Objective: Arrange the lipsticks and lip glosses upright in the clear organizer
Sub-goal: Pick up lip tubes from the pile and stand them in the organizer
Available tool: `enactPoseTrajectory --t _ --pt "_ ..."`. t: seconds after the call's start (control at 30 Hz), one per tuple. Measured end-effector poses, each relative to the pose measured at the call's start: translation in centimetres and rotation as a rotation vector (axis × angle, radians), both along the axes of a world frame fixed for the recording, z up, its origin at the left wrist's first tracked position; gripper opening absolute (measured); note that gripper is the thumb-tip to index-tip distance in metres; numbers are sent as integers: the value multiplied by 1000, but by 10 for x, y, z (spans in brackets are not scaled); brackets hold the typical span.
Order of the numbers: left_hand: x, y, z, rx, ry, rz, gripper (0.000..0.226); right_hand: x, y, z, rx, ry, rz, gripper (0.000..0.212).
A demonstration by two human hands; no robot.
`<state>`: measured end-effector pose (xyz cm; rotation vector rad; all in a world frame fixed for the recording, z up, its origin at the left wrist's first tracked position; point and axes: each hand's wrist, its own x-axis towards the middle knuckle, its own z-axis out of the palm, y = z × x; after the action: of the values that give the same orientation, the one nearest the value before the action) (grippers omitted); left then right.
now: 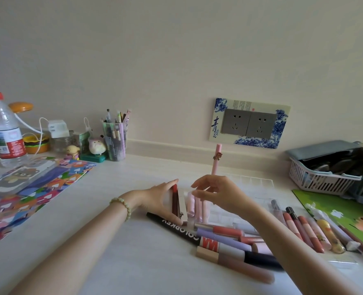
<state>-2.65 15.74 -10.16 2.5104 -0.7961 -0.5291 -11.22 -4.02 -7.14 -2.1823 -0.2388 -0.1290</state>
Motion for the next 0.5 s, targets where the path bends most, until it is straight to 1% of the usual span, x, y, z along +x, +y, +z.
enactPoseTrajectory --t 0.1,0.17,0.37,0.43,0.5 --pt "-1 2 -1 -51 13 -7 133 -1 2 1 16 7 8 15" --pt "-1 4 -2 -59 33 -12 138 -2 3 2 15 14 14 16" --pt "11 1 1 171 -21 -54 153 -3 2 2 51 17 1 13" --pt "16 -2 3 187 1 -70 154 -2 1 1 52 26 5 14" --pt "20 -4 3 152 25 -63 152 -2 1 0 39 32 15 14"
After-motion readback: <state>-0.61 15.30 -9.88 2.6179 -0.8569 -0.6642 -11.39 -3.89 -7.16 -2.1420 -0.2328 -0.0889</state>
